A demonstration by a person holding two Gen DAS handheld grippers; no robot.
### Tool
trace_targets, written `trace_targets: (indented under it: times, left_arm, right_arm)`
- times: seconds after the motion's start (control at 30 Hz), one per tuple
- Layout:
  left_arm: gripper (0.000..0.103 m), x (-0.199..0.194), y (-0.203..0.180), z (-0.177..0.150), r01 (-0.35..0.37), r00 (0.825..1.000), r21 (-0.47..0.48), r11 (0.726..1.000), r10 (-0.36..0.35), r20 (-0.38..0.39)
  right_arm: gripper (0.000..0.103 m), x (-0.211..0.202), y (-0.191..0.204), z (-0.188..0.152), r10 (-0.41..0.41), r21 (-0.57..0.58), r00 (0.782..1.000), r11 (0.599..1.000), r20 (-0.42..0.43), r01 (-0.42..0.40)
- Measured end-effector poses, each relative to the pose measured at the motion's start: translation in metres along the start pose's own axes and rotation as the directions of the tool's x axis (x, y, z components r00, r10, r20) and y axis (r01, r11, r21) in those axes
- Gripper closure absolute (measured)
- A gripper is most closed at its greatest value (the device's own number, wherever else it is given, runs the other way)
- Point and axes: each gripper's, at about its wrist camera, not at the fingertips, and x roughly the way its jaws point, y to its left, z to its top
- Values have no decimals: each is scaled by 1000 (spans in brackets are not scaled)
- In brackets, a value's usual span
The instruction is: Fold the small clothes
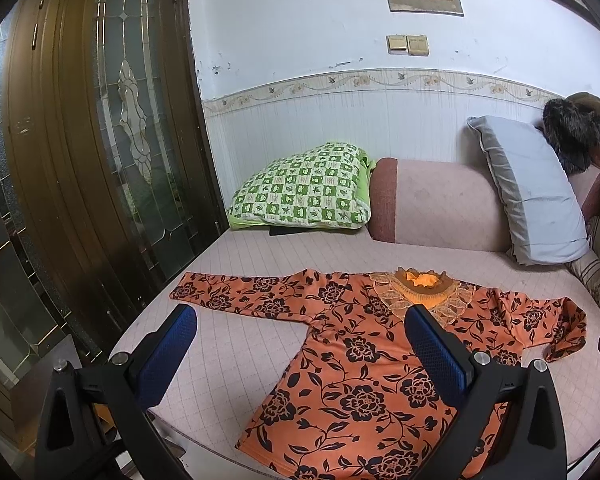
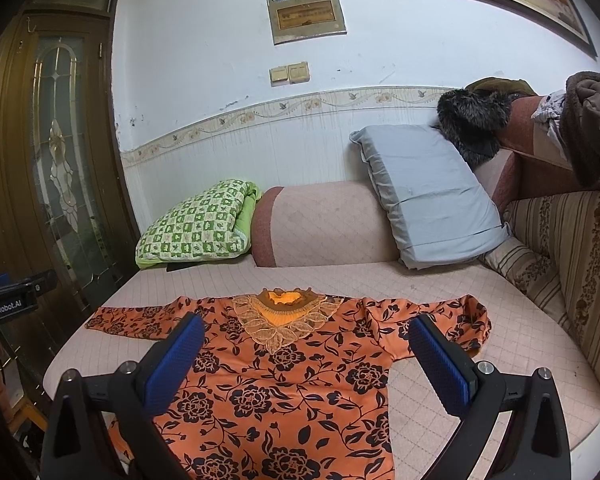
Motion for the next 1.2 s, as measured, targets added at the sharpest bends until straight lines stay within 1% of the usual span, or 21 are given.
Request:
trace_targets:
  times: [0.4,0.7,1.03,1.1,1.2]
  left_arm:
    - [0,3,-3,0,-1,1000,9,1000,1,-3]
    - [0,7,-8,2,-5,1000,21,1000,6,-8]
    - [0,18,-23,2,-19,999,56,998,21,-25]
    - [0,24,-28,0,-9,999,64,998,12,-45]
    - [0,44,-41,-6,53,990,70,996,-44,-132]
  right_arm:
    - [0,2,-2,0,-1,3,1000,1000,-5,1]
    - [0,12,-9,-3,-1,18,1000,1000,-20,1]
    - [0,23,-22,-7,-2,43,999,999,-39,4]
    - [0,26,-28,-8,-7,46,999,999,-41,9]
    - [0,32,-49,-14,-32,64,998,997,-54,36]
